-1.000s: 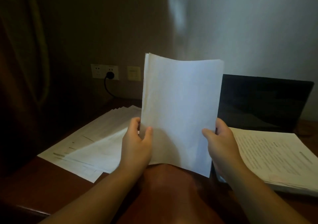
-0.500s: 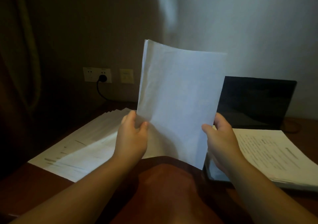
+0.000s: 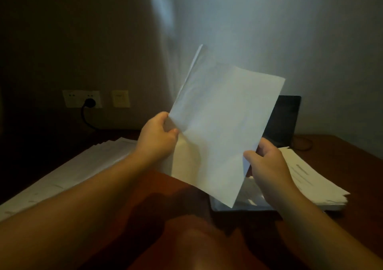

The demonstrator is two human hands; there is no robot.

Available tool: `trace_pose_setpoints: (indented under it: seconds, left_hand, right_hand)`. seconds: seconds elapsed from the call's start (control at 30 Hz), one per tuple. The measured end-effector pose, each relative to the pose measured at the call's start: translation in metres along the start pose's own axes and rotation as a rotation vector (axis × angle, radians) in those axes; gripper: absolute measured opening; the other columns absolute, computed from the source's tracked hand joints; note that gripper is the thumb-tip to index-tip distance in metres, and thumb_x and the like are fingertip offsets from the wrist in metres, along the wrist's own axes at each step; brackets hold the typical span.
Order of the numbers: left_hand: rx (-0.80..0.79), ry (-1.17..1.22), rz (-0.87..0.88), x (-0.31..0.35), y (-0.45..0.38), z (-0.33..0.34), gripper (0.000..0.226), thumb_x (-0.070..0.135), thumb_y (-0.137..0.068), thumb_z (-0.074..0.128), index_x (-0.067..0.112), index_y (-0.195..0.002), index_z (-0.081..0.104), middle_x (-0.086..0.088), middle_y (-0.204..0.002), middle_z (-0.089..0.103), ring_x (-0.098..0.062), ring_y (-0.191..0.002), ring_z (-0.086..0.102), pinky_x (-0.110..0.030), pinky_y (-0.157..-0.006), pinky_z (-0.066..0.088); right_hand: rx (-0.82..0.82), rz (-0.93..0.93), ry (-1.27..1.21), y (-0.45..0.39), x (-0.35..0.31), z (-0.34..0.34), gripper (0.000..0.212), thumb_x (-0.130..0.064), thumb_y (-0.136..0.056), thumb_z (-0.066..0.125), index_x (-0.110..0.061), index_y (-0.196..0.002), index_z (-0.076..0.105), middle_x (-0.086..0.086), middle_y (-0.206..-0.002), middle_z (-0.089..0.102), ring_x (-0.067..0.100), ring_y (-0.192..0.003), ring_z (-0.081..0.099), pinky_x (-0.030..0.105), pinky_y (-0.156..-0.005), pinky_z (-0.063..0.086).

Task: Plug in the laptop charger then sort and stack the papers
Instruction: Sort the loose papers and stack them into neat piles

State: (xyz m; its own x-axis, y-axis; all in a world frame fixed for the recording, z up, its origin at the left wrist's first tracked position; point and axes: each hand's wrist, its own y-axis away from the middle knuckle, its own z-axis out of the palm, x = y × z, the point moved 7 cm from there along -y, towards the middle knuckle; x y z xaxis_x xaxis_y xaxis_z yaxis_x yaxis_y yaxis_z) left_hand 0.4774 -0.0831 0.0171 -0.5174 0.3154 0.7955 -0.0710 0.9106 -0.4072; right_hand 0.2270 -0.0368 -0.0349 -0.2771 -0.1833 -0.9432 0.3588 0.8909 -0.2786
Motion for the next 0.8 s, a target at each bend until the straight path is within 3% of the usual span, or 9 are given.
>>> trace_pose_setpoints:
  seconds: [0.07, 0.17, 0.2, 0.27, 0.33, 0.43, 0.57, 0.67, 0.8]
  left_hand:
    - [-0.069, -0.044, 0.038, 0.018, -0.011, 0.014, 0.029, 0.018, -0.099, 0.06, 0.019, -0.127, 0.056, 0.007, -0.109, 0.059, -0.013, -0.097, 0.058, -0.026, -0.075, 0.049]
    - [-0.125, -0.029, 0.053, 0.037, -0.02, 0.038, 0.032, 0.019, -0.096, 0.065, 0.022, -0.126, 0.057, 0.006, -0.105, 0.063, -0.015, -0.095, 0.063, -0.014, -0.058, 0.047]
    - [-0.124, -0.022, 0.048, 0.042, -0.021, 0.045, 0.036, 0.019, -0.095, 0.066, 0.024, -0.129, 0.055, 0.006, -0.103, 0.062, -0.014, -0.092, 0.063, -0.014, -0.059, 0.048]
    - [-0.115, 0.0, 0.029, 0.046, -0.017, 0.059, 0.044, 0.02, -0.095, 0.066, 0.026, -0.135, 0.049, 0.005, -0.107, 0.062, -0.014, -0.093, 0.062, -0.023, -0.074, 0.054]
    - [-0.129, 0.02, -0.003, 0.041, -0.008, 0.073, 0.048, 0.019, -0.097, 0.064, 0.025, -0.14, 0.045, -0.002, -0.12, 0.061, -0.02, -0.104, 0.062, -0.029, -0.083, 0.055]
    - [-0.179, -0.048, -0.012, 0.021, 0.01, 0.096, 0.045, 0.015, -0.098, 0.061, 0.022, -0.14, 0.045, -0.005, -0.135, 0.056, -0.022, -0.115, 0.058, -0.023, -0.08, 0.049]
    - [-0.201, -0.057, -0.089, -0.011, 0.033, 0.113, 0.047, 0.014, -0.096, 0.063, 0.02, -0.14, 0.046, -0.003, -0.141, 0.053, -0.023, -0.124, 0.054, -0.037, -0.101, 0.05]
    - [-0.135, -0.045, -0.104, -0.024, 0.046, 0.116, 0.046, 0.02, -0.095, 0.065, 0.02, -0.137, 0.045, -0.003, -0.137, 0.051, -0.021, -0.118, 0.055, -0.039, -0.099, 0.053]
    - [-0.207, -0.152, 0.03, -0.023, 0.067, 0.126, 0.032, 0.031, -0.097, 0.061, 0.028, -0.127, 0.052, 0.006, -0.131, 0.051, -0.009, -0.102, 0.055, -0.014, -0.079, 0.047]
  right_hand:
    - [0.003, 0.036, -0.041, 0.002, 0.001, -0.017, 0.025, -0.012, -0.099, 0.056, -0.035, -0.088, 0.057, -0.02, -0.09, 0.062, 0.017, -0.085, 0.061, 0.032, -0.066, 0.057]
    - [0.048, 0.154, -0.159, 0.007, 0.011, -0.042, 0.027, 0.0, -0.094, 0.052, -0.022, -0.09, 0.066, 0.011, -0.101, 0.069, 0.039, -0.098, 0.063, 0.055, -0.084, 0.056]
    - [0.082, 0.198, -0.215, 0.007, 0.018, -0.051, 0.026, 0.004, -0.092, 0.05, -0.017, -0.092, 0.067, 0.017, -0.104, 0.068, 0.042, -0.101, 0.062, 0.056, -0.086, 0.055]
    - [0.149, 0.279, -0.327, 0.01, 0.029, -0.067, 0.023, 0.008, -0.092, 0.048, -0.008, -0.096, 0.064, 0.018, -0.102, 0.067, 0.037, -0.095, 0.065, 0.041, -0.069, 0.062]
    - [0.207, 0.336, -0.382, 0.014, 0.037, -0.081, 0.02, 0.008, -0.094, 0.047, -0.003, -0.101, 0.062, 0.014, -0.102, 0.066, 0.027, -0.089, 0.064, 0.03, -0.06, 0.056]
    - [0.245, 0.39, -0.368, 0.021, 0.049, -0.093, 0.014, 0.005, -0.096, 0.047, 0.002, -0.103, 0.059, 0.011, -0.095, 0.06, 0.022, -0.079, 0.057, 0.031, -0.062, 0.049]
    - [0.272, 0.43, -0.359, 0.029, 0.065, -0.095, 0.015, 0.003, -0.098, 0.047, -0.004, -0.091, 0.059, 0.012, -0.098, 0.058, 0.023, -0.082, 0.056, 0.033, -0.067, 0.051]
    - [0.308, 0.477, -0.396, 0.034, 0.074, -0.096, 0.009, 0.006, -0.096, 0.047, 0.005, -0.097, 0.056, 0.021, -0.101, 0.056, 0.03, -0.092, 0.057, 0.039, -0.076, 0.053]
    - [0.342, 0.491, -0.48, 0.037, 0.077, -0.097, 0.017, 0.009, -0.096, 0.046, -0.003, -0.096, 0.057, 0.007, -0.097, 0.054, 0.022, -0.085, 0.054, 0.033, -0.071, 0.053]
